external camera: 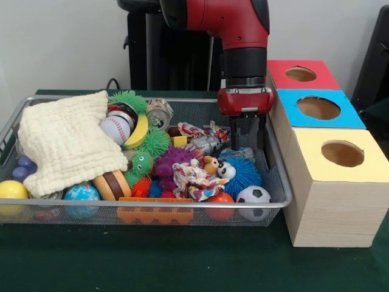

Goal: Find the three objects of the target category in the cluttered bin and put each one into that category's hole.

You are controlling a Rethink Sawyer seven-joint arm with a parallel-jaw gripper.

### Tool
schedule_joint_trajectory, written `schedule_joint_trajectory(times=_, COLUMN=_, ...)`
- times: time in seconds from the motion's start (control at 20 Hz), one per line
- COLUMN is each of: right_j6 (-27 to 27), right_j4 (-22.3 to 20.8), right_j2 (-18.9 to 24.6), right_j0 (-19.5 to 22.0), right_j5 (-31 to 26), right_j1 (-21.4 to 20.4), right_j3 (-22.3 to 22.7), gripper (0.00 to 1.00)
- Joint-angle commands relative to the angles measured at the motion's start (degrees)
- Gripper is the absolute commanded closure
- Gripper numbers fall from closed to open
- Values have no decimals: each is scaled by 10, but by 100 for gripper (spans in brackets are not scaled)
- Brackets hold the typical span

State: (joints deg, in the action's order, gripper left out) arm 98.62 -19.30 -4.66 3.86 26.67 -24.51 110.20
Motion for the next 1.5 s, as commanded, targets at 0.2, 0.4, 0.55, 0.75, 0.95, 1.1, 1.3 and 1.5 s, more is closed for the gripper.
schedule_joint_trajectory(times=0.2, right_j6=70, right_j4=64, right_j2=-33, right_j0=10, right_j5=-87, right_j1=201, right_j3=-69, gripper=0)
schedule_joint_trajectory(times=0.4, right_j6=68, right_j4=65, right_j2=-29, right_j0=13, right_j5=-86, right_j1=207, right_j3=-74, gripper=0)
schedule_joint_trajectory(times=0.55, right_j6=66, right_j4=60, right_j2=-23, right_j0=20, right_j5=-85, right_j1=207, right_j3=-75, gripper=0)
schedule_joint_trajectory(times=0.75, right_j6=65, right_j4=61, right_j2=-22, right_j0=22, right_j5=-80, right_j1=212, right_j3=-78, gripper=0)
schedule_joint_trajectory(times=0.95, right_j6=65, right_j4=69, right_j2=-28, right_j0=16, right_j5=-69, right_j1=219, right_j3=-81, gripper=0)
schedule_joint_trajectory(times=1.1, right_j6=60, right_j4=64, right_j2=-25, right_j0=20, right_j5=-63, right_j1=220, right_j3=-82, gripper=100)
schedule_joint_trajectory(times=1.3, right_j6=59, right_j4=67, right_j2=-25, right_j0=20, right_j5=-67, right_j1=220, right_j3=-82, gripper=100)
schedule_joint_trajectory(times=1.5, right_j6=57, right_j4=76, right_j2=-26, right_j0=18, right_j5=-66, right_j1=220, right_j3=-80, gripper=100)
